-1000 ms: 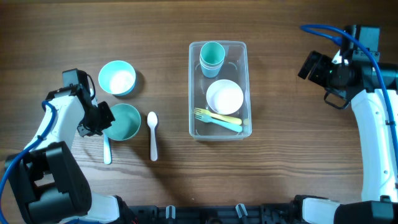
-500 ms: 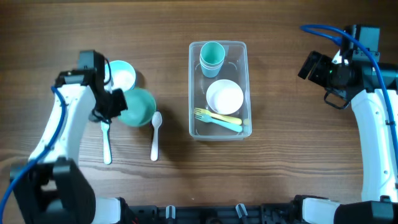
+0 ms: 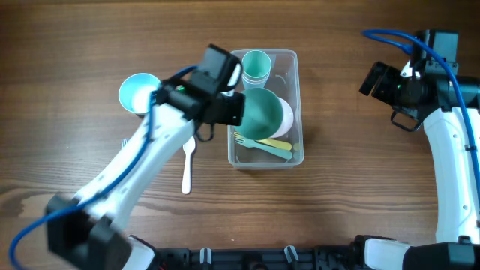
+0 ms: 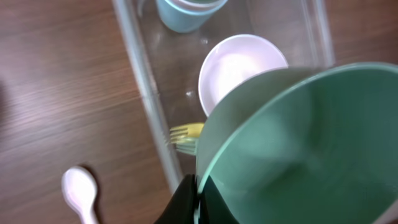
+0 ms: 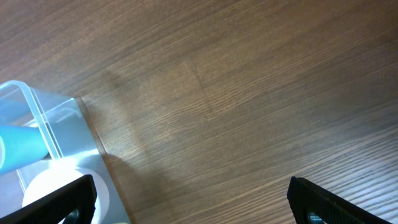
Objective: Pack container
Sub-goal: 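Stack the green bowl onto the pink bowl in the container, then grasp the light blue bowl with the left gripper, then lift the light blue bowl and stack it into the container, then lower the left gripper onto the white spoon and grasp it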
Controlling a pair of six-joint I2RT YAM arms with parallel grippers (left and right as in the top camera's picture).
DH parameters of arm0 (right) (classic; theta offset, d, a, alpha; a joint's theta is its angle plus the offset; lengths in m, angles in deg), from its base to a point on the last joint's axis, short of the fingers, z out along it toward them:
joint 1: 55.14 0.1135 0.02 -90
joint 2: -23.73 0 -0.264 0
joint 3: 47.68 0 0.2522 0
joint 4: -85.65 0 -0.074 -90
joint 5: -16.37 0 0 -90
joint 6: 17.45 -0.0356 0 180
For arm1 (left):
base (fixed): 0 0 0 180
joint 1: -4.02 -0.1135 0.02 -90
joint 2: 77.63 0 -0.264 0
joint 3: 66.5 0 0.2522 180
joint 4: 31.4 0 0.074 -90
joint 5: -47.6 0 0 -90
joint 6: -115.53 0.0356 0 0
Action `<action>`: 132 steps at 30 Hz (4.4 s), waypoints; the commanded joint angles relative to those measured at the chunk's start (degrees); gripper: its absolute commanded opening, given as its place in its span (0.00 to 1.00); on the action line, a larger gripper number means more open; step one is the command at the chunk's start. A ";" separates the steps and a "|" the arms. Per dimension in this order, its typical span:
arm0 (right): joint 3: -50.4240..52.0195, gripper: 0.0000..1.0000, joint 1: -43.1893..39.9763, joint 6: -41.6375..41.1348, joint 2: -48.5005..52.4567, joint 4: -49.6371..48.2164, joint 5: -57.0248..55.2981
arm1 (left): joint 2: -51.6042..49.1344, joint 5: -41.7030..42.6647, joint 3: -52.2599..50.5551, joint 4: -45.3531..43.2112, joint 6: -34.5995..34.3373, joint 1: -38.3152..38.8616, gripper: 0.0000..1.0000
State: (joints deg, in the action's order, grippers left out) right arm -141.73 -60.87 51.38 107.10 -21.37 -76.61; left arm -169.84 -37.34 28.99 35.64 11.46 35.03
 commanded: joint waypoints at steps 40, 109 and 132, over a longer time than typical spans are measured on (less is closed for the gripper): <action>0.39 1.00 -0.17 0.00 0.55 -0.11 0.50 | -4.24 -3.72 3.58 4.20 -0.07 -40.22 0.79; 0.39 1.00 -0.17 0.02 0.55 -0.11 0.50 | -13.86 3.21 30.75 24.28 -4.17 -5.46 0.35; 0.39 1.00 -0.17 0.02 0.55 -0.11 0.50 | -5.31 -5.14 -27.10 -1.90 3.19 -13.51 0.56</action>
State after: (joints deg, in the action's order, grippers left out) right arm -141.71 -60.87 51.38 107.10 -21.50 -76.61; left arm -175.50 -42.97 4.14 35.18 12.03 21.85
